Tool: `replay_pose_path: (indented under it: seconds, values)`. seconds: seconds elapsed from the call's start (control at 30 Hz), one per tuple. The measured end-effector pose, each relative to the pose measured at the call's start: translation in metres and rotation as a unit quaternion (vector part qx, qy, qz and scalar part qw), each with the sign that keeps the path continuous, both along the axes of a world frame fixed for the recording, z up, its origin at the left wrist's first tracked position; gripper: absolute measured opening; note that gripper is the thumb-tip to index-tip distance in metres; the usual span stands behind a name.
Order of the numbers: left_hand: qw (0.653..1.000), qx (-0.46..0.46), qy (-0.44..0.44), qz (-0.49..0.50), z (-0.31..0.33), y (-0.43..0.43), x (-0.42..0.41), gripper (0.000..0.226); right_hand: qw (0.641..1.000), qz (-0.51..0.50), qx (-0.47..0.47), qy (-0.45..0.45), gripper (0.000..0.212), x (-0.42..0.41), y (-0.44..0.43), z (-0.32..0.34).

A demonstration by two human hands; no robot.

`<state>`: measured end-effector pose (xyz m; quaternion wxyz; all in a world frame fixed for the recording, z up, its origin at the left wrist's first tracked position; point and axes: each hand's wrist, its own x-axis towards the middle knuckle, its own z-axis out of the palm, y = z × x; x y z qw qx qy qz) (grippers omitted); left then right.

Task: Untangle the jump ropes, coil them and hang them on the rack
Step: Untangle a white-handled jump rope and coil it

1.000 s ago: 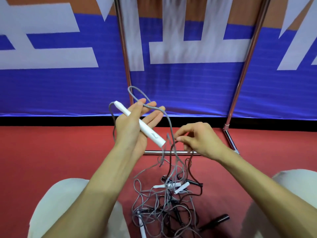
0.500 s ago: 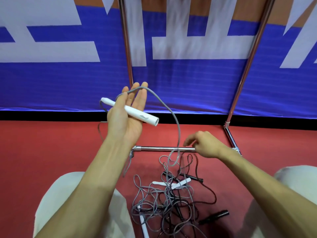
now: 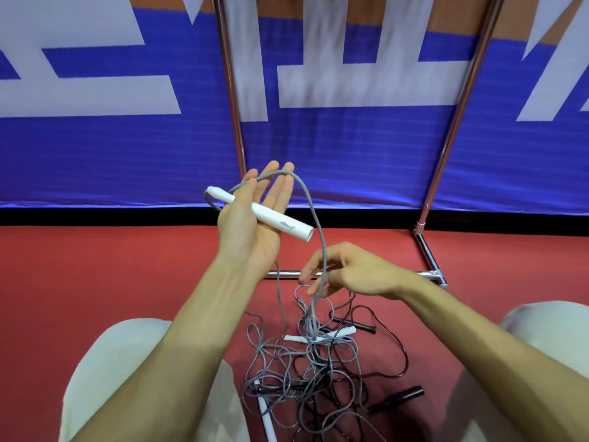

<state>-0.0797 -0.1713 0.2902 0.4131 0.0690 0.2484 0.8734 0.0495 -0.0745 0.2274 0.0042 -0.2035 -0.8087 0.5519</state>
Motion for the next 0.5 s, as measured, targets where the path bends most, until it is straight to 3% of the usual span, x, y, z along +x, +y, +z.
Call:
replay_pose_path:
  seconds: [0.17, 0.3, 0.4, 0.5]
  values:
    - [0.999, -0.018, 0.018, 0.046, -0.006, 0.004, -0.005, 0.010, 0.999, 0.020, -0.019, -0.018, 0.008, 0.018, 0.007, 0.019]
    - [0.995, -0.038, 0.056, 0.066, -0.013, 0.008, -0.004, 0.017, 0.999, -0.024, -0.017, 0.017, 0.017, 0.025, 0.012, 0.030]
    - [0.983, -0.112, 0.147, 0.019, -0.020, 0.012, 0.003, 0.029, 0.992, -0.092, -0.003, 0.084, 0.019, 0.027, 0.018, 0.039]
    - [0.931, -0.225, 0.277, -0.084, -0.031, 0.015, 0.018, 0.029, 0.979, -0.133, -0.012, 0.155, 0.017, 0.030, 0.024, 0.047]
